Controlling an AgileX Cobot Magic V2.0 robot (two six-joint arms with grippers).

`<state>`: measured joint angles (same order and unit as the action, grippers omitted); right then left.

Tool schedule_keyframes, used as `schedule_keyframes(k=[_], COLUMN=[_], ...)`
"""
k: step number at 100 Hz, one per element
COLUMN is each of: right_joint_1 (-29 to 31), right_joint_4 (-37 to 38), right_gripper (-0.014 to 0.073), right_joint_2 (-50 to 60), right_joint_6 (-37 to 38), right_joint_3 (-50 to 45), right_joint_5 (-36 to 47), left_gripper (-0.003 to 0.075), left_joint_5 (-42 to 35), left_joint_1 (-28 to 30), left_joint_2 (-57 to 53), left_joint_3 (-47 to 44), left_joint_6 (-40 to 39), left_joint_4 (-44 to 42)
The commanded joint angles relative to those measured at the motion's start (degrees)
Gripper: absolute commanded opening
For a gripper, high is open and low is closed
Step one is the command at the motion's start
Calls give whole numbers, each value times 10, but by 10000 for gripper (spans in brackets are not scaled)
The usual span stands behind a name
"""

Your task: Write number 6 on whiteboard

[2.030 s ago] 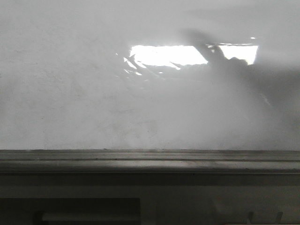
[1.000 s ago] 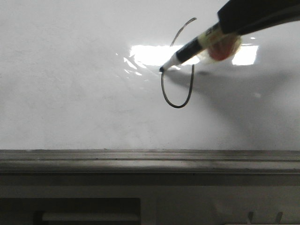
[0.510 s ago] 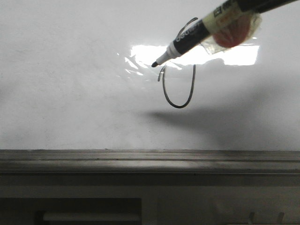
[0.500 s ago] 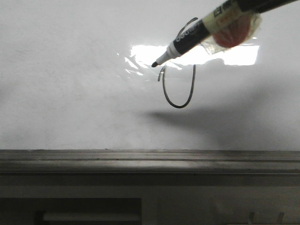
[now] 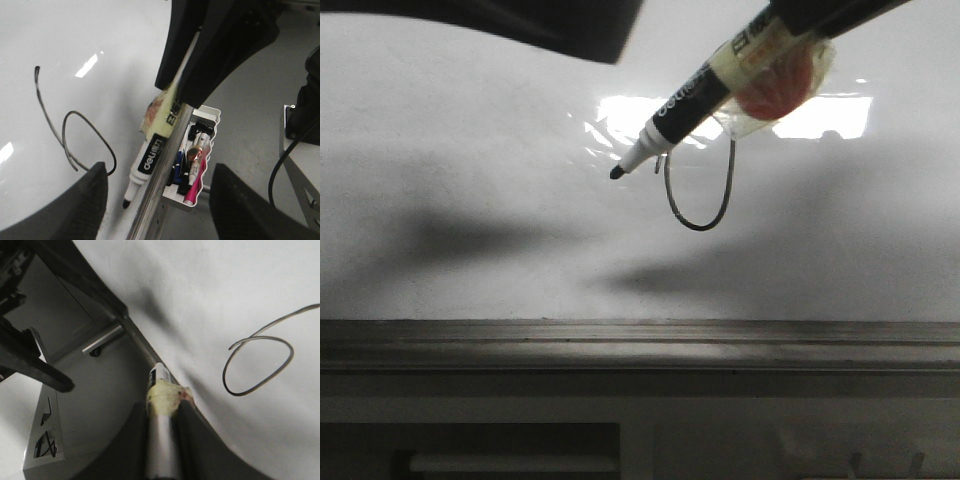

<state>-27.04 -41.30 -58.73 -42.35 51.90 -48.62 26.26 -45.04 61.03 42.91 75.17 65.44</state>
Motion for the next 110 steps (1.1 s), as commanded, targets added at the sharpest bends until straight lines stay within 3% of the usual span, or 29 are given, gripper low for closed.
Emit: schedule_keyframes(k=[1, 51, 96, 110], right_joint_1=[-1, -1, -1, -1], right_joint_4=[-18, -26, -31, -31], right_gripper=[-45, -45, -45, -41], right_joint_2=[5, 5, 5, 5], right_joint_6=[-8, -9, -9, -9], right_joint_3=[20, 20, 20, 20], right_joint_5=[9, 3, 3, 5], left_gripper=[386, 378, 110, -18], left_joint_5=[-39, -69, -76, -76], left_joint_1=[-26, -37, -37, -37], left_joint_2=[17, 79, 85, 85], left_joint_3=[33, 46, 46, 46], left_joint_6=[4, 9, 19, 19], left_joint_4=[0, -14, -14, -14])
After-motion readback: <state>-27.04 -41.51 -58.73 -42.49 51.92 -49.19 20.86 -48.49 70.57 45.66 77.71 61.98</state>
